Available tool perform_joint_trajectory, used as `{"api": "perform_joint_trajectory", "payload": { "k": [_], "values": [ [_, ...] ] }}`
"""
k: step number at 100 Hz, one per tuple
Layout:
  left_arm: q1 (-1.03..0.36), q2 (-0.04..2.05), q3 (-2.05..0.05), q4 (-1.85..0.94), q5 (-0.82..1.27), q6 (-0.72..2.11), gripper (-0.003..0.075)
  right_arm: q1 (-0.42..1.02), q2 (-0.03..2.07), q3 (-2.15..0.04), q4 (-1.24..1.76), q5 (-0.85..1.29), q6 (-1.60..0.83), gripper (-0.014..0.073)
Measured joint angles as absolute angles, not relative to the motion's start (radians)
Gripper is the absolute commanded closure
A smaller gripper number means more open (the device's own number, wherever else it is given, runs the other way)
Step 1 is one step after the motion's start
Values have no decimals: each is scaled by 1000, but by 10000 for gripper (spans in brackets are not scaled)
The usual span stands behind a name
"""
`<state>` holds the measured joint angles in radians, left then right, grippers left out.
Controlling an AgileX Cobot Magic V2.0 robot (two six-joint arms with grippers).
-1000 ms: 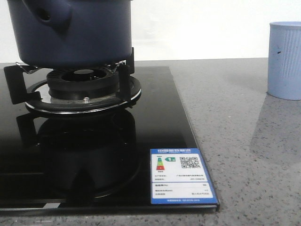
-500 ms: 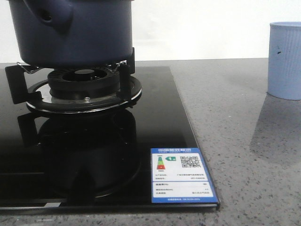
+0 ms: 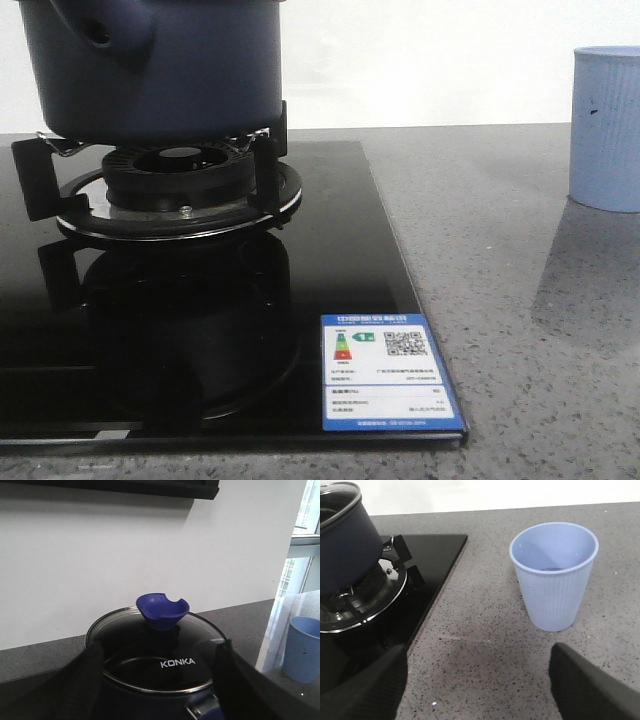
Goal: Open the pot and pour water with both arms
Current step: 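Grasp the blue lid knob with the left gripper and lift the lid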
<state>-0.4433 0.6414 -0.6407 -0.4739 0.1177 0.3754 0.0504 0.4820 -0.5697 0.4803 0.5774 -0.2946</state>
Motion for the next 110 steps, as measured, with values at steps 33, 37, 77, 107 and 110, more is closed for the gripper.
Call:
{"api": "perform_joint_trajectory", "payload": {
  "k": [33,37,77,107,110],
  "values": [
    [-513,887,-685,-485,-18,375,220,50,482,-570,480,577,-295,49],
    [-521,913,-699,-487,-28,375,220,50,482,-570,480,577,-295,49],
    [-534,1175,-850,-479,-92,375,174,50,482,-570,480,577,-295,49],
    [-534,1291,-924,-475,-96,375,174,50,482,-570,480,577,-295,49],
    [-534,1301,-928,-474,-96,375,174,50,482,-570,480,577,-295,49]
  ]
}}
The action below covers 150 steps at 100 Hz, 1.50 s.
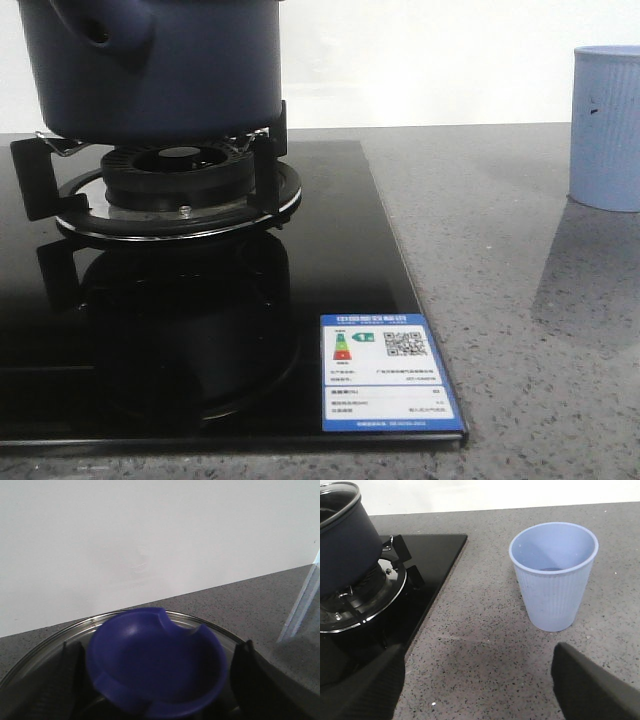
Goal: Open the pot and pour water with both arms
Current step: 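Grasp the blue lid knob with the left gripper and lift the lid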
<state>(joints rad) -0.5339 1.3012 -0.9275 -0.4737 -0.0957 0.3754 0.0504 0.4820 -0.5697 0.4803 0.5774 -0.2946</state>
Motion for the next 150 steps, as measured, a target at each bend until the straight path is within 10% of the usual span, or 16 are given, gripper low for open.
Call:
{"api": "perform_joint_trajectory", "payload": {
  "k": [68,150],
  "values": [
    [-534,1320,-938,-434,-122,375,330,50,482,-570,480,577,-295,49],
    [-473,1137,-938,-394,-143,375,327,50,482,-498,480,465,-295,49]
  ]
}}
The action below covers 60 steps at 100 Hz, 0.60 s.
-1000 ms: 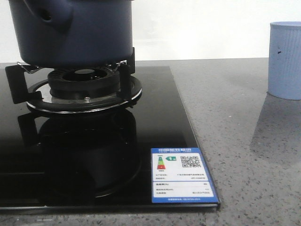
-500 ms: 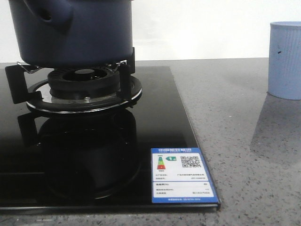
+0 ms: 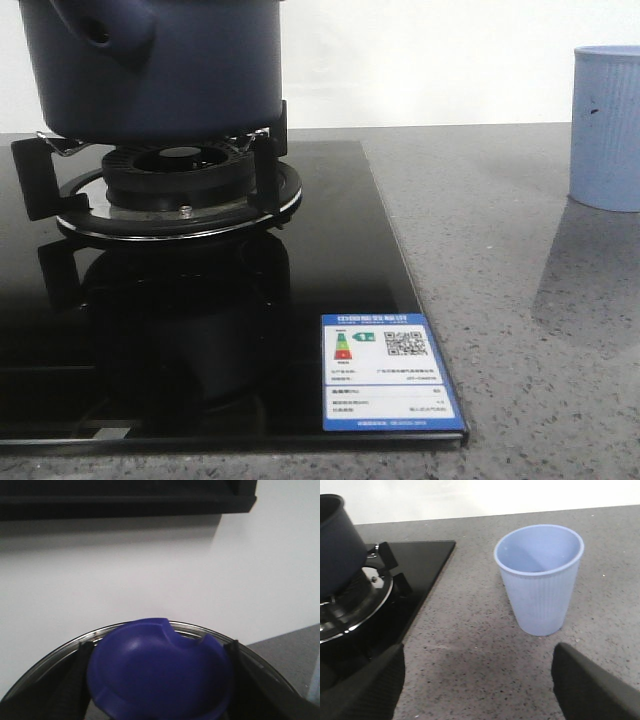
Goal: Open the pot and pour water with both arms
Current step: 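Grasp the blue lid knob with the left gripper and lift the lid, then close the right gripper around the light blue ribbed cup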
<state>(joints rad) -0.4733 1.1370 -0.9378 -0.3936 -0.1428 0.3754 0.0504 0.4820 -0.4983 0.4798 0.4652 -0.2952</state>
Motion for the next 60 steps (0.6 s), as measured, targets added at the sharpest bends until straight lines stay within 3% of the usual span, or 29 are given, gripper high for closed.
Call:
{"api": "perform_joint_trajectory", "payload": {
  "k": [31,60],
  "values": [
    [-354,1067,-938,-388,-139,375,327,50,505,-362,482,257,-295,49],
    [-333,1062,-938,-366,-125,375,327,50,692,-360,490,136,-295,49]
  ]
}}
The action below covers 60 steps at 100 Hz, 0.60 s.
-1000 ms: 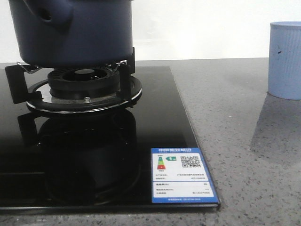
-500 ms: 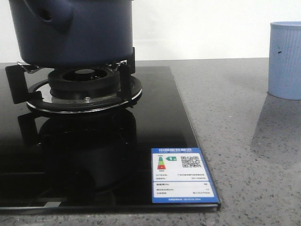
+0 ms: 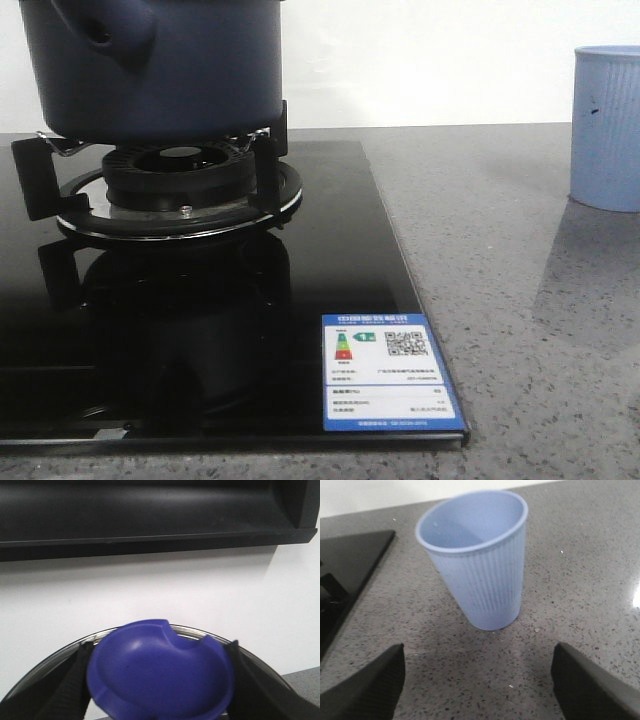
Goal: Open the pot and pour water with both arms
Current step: 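Close the right gripper around the light blue ribbed cup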
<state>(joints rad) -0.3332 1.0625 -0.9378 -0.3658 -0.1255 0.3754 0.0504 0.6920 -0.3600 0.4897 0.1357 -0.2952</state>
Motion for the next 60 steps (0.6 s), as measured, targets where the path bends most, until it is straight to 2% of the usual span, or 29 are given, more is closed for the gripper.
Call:
{"api": "perform_joint_trajectory", "payload": {
  "k": [29,60],
  "values": [
    [-333,1062,-938,-364,-124,375,327,59,845,-358,492,18,-295,48],
    [-333,1062,-938,-364,-123,375,327,195,968,-360,460,-175,-295,48]
  ]
}}
